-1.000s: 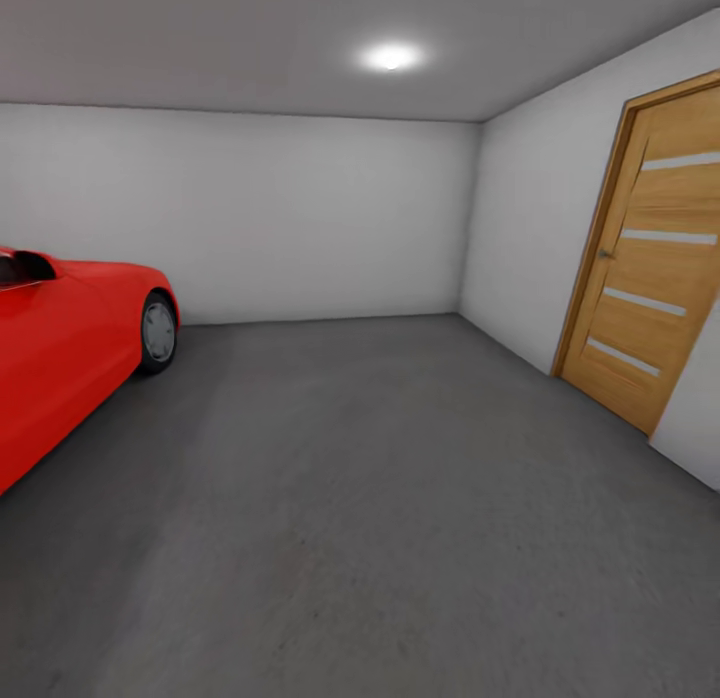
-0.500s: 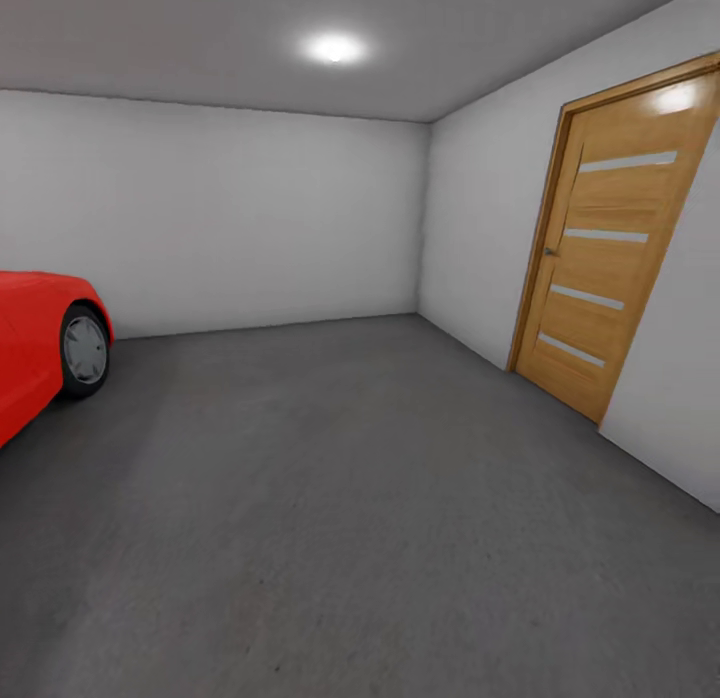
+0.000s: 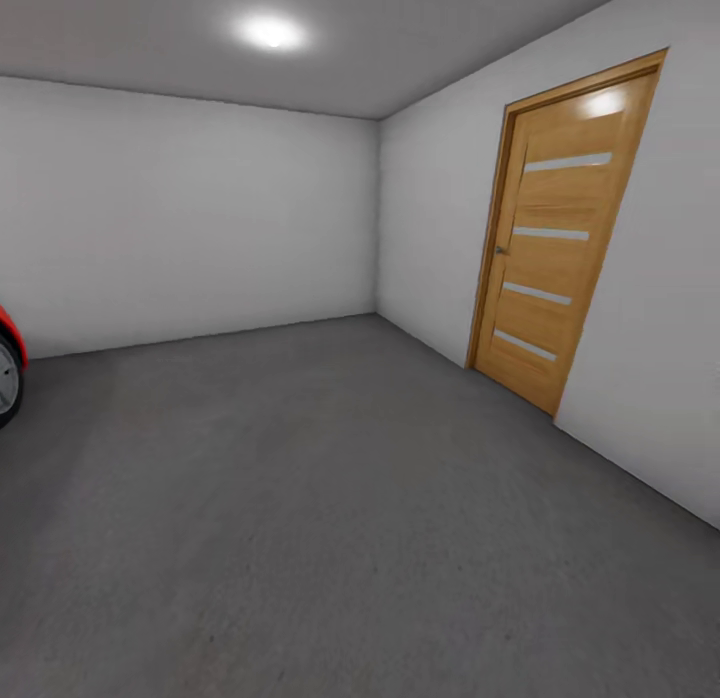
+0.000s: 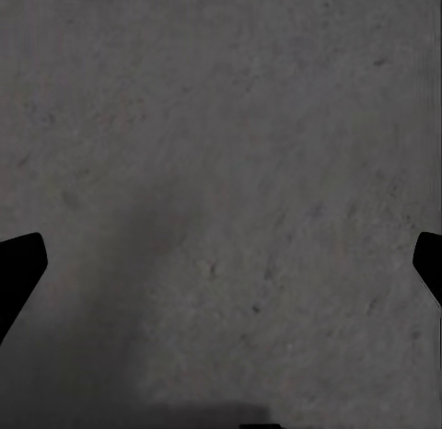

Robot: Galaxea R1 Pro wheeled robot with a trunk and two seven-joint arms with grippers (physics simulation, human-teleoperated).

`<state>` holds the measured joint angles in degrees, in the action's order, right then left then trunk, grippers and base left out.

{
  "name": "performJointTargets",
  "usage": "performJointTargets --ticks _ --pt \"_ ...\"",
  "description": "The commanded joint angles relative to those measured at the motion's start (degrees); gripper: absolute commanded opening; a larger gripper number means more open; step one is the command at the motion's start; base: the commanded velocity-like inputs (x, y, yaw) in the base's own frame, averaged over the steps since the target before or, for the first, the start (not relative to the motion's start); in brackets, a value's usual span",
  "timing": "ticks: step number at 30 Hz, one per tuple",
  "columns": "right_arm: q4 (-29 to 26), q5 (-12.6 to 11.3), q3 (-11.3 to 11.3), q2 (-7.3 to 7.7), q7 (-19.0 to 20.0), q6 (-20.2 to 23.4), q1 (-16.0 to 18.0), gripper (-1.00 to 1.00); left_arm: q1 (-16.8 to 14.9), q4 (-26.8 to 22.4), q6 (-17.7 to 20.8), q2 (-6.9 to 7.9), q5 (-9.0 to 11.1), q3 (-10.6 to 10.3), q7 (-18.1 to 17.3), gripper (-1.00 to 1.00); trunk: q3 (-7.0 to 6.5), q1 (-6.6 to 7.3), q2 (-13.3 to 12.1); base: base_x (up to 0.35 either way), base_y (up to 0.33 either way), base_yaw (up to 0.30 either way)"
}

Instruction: Move the two storage containers from the living room to the garage. In the garage, place one container on the floor and stack the other container on top of it (either order is fine).

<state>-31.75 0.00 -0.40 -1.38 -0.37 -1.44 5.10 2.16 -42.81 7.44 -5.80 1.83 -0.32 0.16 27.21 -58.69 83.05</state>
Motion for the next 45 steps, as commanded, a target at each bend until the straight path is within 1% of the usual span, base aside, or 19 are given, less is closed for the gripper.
performJointTargets --ticks 1,13,33,38,40,42,43,45 --pt "0.05 0.00 -0.04 -0.02 -0.06 -0.28 0.05 1.00 0.04 -0.18 0.38 0.01 0.19 -0.03 0.02 1.00 0.07 -0.04 0.03 0.327 0.000 -0.271" --pt "0.11 0.00 -0.03 -0.02 0.02 -0.75 0.06 1.00 0.04 -0.22 0.38 0.12 0.32 -0.03 -0.07 1.00 0.38 -0.04 0.03 0.327 0.035 -0.256" --pt "0.11 -0.09 -0.04 -0.02 0.02 -0.67 0.05 1.00 0.04 -0.17 0.56 0.17 0.46 -0.03 -0.51 1.00 0.47 -0.04 0.03 0.304 0.193 -0.258" --pt "1.72 -0.12 0.16 -0.02 0.65 -0.80 -0.24 1.00 0.04 -0.18 0.43 0.18 0.43 -0.03 -0.51 1.00 0.47 -0.04 0.03 0.290 0.210 -0.038" --pt "2.96 -0.11 0.19 -0.02 0.69 -1.63 -0.59 1.00 0.04 -0.21 0.41 0.14 0.43 -0.03 -0.51 1.00 0.47 -0.04 0.03 0.290 0.210 -0.007" --pt "6.69 -0.01 0.21 0.02 0.71 -5.03 -1.19 1.00 0.04 -0.19 0.39 0.08 0.40 -0.03 -0.51 1.00 0.47 -0.04 0.03 0.290 0.210 -0.003" --pt "12.43 0.04 0.22 0.05 0.70 -11.39 -1.58 1.00 0.04 -0.19 0.39 0.03 0.39 -0.03 -0.51 1.00 0.47 -0.04 0.03 0.290 0.210 -0.001" --pt "18.85 0.09 0.21 0.22 0.63 -19.19 -1.74 1.00 0.04 -0.18 0.37 0.02 0.38 -0.03 -0.50 1.00 0.47 -0.04 0.03 0.290 0.210 -0.001"
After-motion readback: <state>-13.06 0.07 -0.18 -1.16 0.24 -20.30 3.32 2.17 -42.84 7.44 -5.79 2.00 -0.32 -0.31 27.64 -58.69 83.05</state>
